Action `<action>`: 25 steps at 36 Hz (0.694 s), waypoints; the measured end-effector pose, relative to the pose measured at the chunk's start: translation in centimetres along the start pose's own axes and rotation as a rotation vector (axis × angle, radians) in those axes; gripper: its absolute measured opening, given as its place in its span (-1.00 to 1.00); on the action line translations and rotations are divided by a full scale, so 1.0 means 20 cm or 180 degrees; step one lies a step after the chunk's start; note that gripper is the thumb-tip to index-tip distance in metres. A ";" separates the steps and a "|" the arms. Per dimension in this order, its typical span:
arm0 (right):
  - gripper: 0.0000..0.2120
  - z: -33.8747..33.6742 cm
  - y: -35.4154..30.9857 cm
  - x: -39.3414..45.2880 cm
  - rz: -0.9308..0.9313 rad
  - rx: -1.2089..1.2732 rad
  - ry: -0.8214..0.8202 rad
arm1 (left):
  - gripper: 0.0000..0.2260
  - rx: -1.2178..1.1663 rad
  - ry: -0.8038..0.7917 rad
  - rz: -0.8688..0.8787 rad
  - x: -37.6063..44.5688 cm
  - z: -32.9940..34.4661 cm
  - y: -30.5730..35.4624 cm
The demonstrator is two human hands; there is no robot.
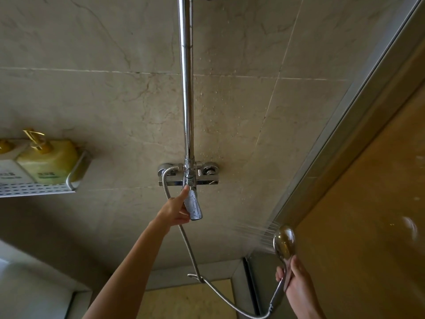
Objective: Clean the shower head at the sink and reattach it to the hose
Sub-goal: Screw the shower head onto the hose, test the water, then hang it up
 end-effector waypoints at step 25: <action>-0.74 -0.14 0.00 -0.04 0.0127 0.0269 0.0366 | -0.31 -0.0053 -0.0045 0.0115 -0.04 0.01 0.00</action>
Point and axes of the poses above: each hand's wrist, its own x-axis towards the middle knuckle, its own z-axis out of the palm, y = z × x, the point moved 6 cm from there along x, towards the middle knuckle, and after that the axes turned 15 degrees about -x, right-handed, at the moved point
